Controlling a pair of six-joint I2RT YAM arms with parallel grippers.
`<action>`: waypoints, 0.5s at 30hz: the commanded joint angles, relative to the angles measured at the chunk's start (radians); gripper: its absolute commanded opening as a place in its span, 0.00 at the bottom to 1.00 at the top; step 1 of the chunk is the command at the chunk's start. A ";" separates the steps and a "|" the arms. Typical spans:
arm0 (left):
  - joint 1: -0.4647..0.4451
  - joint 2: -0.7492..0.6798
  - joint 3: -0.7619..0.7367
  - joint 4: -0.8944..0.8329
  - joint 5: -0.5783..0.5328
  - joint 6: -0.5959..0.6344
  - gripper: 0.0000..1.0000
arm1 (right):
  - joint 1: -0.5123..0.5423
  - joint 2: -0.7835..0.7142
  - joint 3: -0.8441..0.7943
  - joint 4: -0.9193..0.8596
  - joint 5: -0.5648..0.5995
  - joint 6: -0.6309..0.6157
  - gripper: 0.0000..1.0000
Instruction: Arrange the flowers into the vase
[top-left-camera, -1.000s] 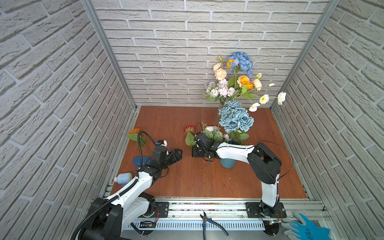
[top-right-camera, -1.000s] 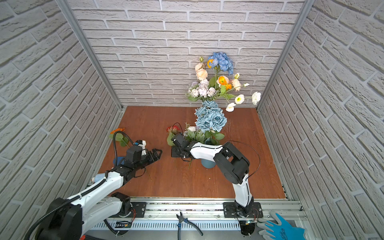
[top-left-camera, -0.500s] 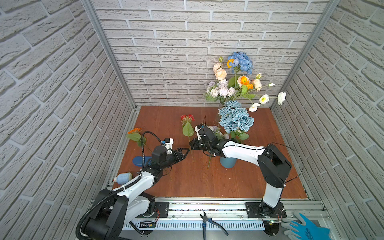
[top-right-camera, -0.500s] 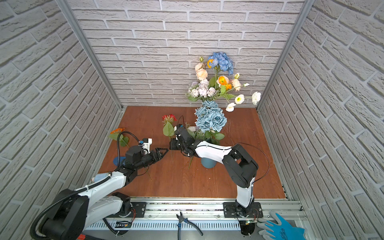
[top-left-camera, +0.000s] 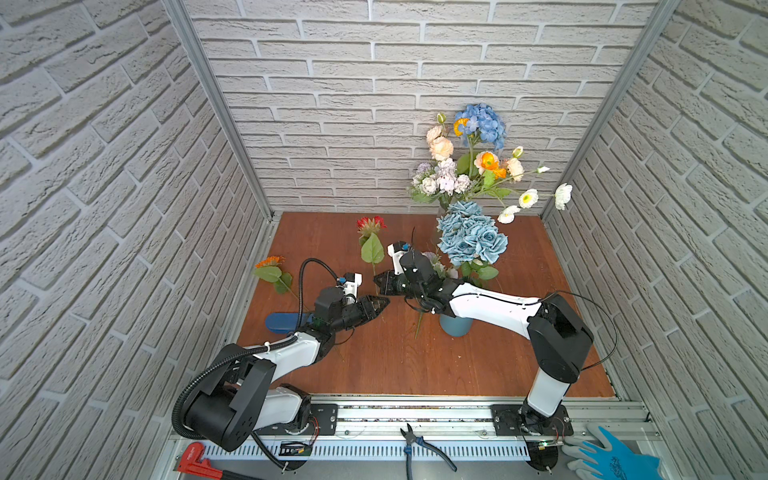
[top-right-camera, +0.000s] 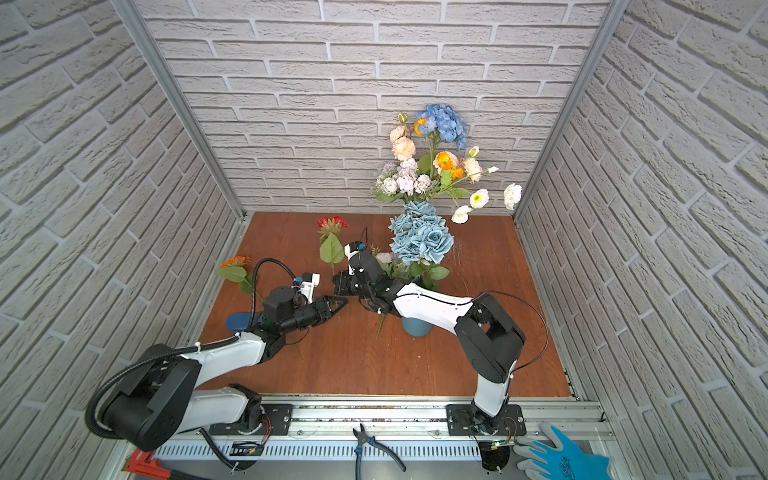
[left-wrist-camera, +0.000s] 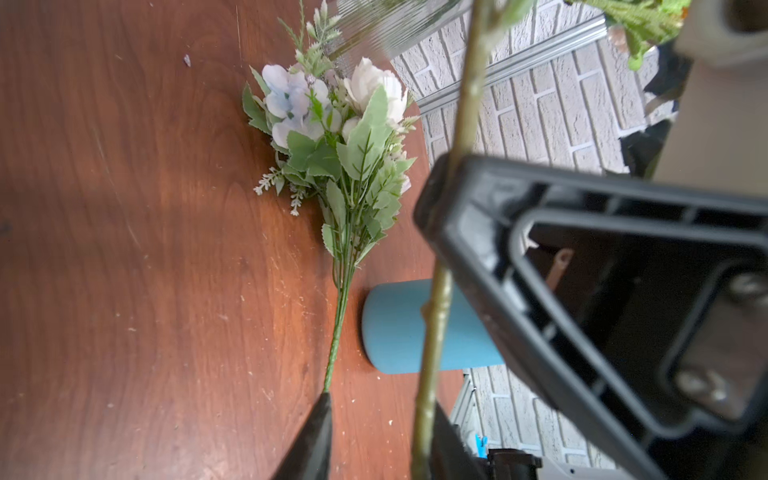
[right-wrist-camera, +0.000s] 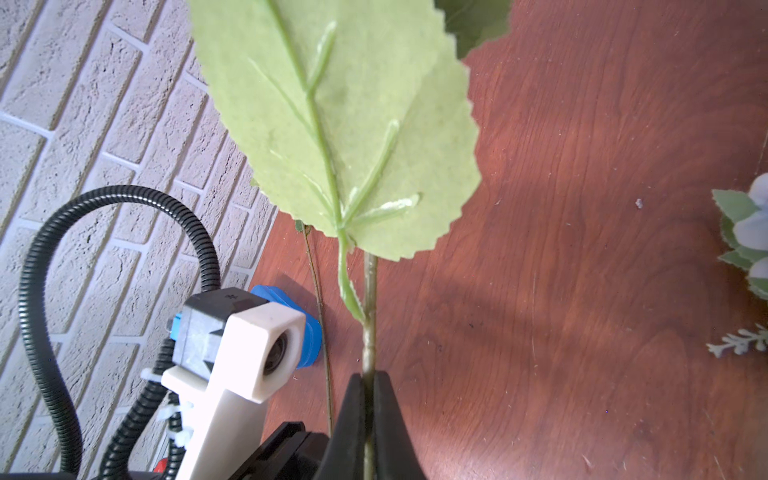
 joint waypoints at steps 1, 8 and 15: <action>-0.004 0.002 0.022 0.061 0.019 0.005 0.18 | 0.004 -0.054 -0.024 0.044 0.027 -0.028 0.05; -0.005 -0.007 0.048 -0.006 0.016 0.047 0.00 | 0.004 -0.063 -0.032 0.036 0.017 -0.027 0.05; -0.009 -0.059 0.081 -0.134 -0.027 0.142 0.00 | 0.004 -0.072 -0.015 0.004 -0.036 -0.010 0.26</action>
